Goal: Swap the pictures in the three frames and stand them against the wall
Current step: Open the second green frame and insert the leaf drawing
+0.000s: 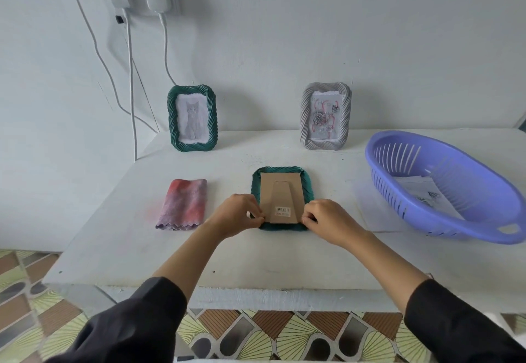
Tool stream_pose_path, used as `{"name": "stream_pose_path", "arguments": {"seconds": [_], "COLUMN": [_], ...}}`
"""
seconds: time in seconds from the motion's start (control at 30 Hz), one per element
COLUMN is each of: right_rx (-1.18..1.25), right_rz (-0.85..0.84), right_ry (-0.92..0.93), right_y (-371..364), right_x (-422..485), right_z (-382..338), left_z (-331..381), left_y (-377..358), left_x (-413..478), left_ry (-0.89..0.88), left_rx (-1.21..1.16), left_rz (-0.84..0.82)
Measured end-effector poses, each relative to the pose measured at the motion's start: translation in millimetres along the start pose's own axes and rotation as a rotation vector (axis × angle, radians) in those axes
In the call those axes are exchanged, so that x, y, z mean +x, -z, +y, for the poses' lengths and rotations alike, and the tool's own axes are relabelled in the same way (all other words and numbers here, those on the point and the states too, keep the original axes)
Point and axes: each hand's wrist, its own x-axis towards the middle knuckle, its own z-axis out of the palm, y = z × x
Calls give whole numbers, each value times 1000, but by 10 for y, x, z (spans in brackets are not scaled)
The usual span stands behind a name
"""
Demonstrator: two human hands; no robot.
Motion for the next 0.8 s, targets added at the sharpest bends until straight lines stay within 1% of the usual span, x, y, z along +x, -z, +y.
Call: {"name": "stream_pose_path", "arguments": {"seconds": [0.17, 0.37, 0.43, 0.5, 0.57, 0.63, 0.67, 0.73, 0.8], "right_rx": [56, 17, 37, 137, 269, 360, 380, 368, 339], "right_rz": [-24, -60, -81, -118, -149, -114, -74, 29, 124], "right_ry": [-77, -137, -166, -210, -251, -282, -301, -332, -373], "right_y": [33, 50, 56, 75, 127, 198, 229, 244, 206], "right_x": [38, 94, 117, 154, 202, 289, 352, 521, 720], "right_z": [-23, -51, -46, -3, 49, 109, 140, 195, 237], "left_z": [-26, -18, -51, -95, -127, -137, -150, -183, -186], "left_y": [36, 65, 57, 26, -20, -27, -24, -22, -33], "left_x": [70, 141, 157, 183, 219, 298, 360, 509, 668], "left_ry": [19, 12, 17, 58, 155, 283, 334, 378, 378], "left_rx": [-45, -55, -78, -180, -403, -595, -635, -589, -478], "left_rz": [-38, -97, -105, -24, 153, 304, 342, 367, 350]}}
